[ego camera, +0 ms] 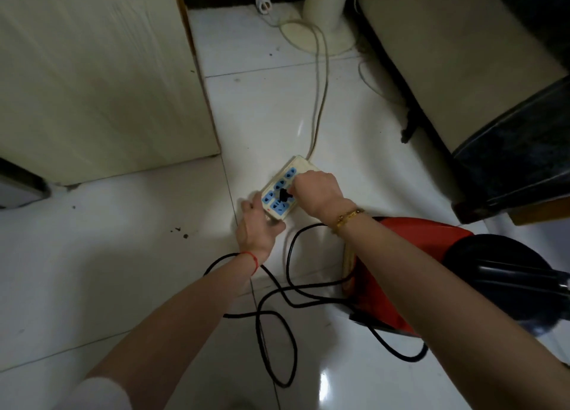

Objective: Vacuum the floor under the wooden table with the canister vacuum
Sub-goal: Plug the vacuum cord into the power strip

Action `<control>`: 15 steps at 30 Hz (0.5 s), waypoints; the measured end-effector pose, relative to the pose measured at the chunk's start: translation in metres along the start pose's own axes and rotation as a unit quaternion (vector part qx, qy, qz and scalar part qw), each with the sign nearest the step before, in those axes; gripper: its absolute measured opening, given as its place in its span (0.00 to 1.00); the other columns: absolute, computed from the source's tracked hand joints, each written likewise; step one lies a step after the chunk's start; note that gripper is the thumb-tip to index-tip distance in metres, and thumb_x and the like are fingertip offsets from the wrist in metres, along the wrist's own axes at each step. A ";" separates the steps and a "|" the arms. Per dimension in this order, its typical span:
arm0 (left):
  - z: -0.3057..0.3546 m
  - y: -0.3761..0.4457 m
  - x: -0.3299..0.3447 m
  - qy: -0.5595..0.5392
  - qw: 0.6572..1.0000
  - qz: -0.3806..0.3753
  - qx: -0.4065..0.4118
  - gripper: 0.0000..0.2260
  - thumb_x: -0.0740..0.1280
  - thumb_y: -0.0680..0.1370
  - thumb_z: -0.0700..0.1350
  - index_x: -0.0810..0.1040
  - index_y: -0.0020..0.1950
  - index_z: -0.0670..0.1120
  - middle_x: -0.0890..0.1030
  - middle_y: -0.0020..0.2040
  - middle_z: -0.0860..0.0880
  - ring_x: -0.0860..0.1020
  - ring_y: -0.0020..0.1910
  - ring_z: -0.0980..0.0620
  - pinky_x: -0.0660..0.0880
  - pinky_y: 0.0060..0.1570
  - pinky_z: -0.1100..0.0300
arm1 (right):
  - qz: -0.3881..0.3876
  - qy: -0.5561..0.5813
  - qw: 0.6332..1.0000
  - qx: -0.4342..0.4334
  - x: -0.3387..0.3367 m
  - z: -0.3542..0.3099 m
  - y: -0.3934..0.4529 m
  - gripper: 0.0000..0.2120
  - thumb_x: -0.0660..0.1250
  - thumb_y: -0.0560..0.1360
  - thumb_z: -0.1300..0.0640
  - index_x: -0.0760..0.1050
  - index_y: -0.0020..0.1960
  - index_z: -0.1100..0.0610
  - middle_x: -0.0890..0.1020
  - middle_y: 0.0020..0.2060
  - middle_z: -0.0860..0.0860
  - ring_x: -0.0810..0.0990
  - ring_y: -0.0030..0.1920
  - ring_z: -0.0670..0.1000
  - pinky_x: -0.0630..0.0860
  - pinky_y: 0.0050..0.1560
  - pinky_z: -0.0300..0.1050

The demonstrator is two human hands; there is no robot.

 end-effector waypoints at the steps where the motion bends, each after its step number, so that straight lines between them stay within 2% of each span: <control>1: -0.002 0.002 0.000 0.004 1.000 -0.001 0.002 0.32 0.74 0.67 0.49 0.66 0.69 0.50 0.69 0.58 0.45 0.76 0.49 0.44 0.67 0.41 0.59 | 0.001 -0.013 1.000 -0.008 -0.001 -0.005 0.005 0.13 0.57 0.81 0.53 0.76 0.59 0.58 0.80 0.55 0.55 0.79 0.55 0.56 0.70 0.47 0.45; 4: -0.007 0.007 -0.001 -0.004 1.000 -0.004 0.003 0.32 0.74 0.68 0.49 0.66 0.70 0.51 0.69 0.59 0.45 0.76 0.51 0.44 0.72 0.43 0.56 | -0.011 -0.040 0.999 -0.020 0.000 -0.017 0.019 0.12 0.59 0.80 0.56 0.76 0.57 0.59 0.80 0.54 0.55 0.79 0.55 0.55 0.68 0.44 0.44; 6: -0.011 0.009 -0.002 -0.010 1.000 -0.011 0.000 0.32 0.74 0.69 0.49 0.66 0.70 0.52 0.69 0.59 0.45 0.76 0.52 0.44 0.74 0.46 0.55 | -0.017 -0.057 0.998 -0.026 0.003 -0.023 0.025 0.12 0.58 0.80 0.56 0.76 0.57 0.60 0.80 0.55 0.55 0.79 0.55 0.55 0.69 0.45 0.45; 15: -0.015 0.012 -0.006 -0.032 0.999 -0.017 -0.009 0.31 0.74 0.69 0.51 0.67 0.70 0.54 0.71 0.58 0.46 0.76 0.54 0.46 0.73 0.50 0.56 | -0.079 -0.092 0.993 -0.013 0.008 -0.027 0.031 0.11 0.60 0.78 0.57 0.75 0.58 0.58 0.79 0.56 0.54 0.79 0.55 0.54 0.69 0.44 0.43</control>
Point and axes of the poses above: each hand's wrist, its own y-axis towards the middle knuckle, its own x-axis out of the palm, z = x × y, the point moved 6 cm from there along y, towards the middle knuckle
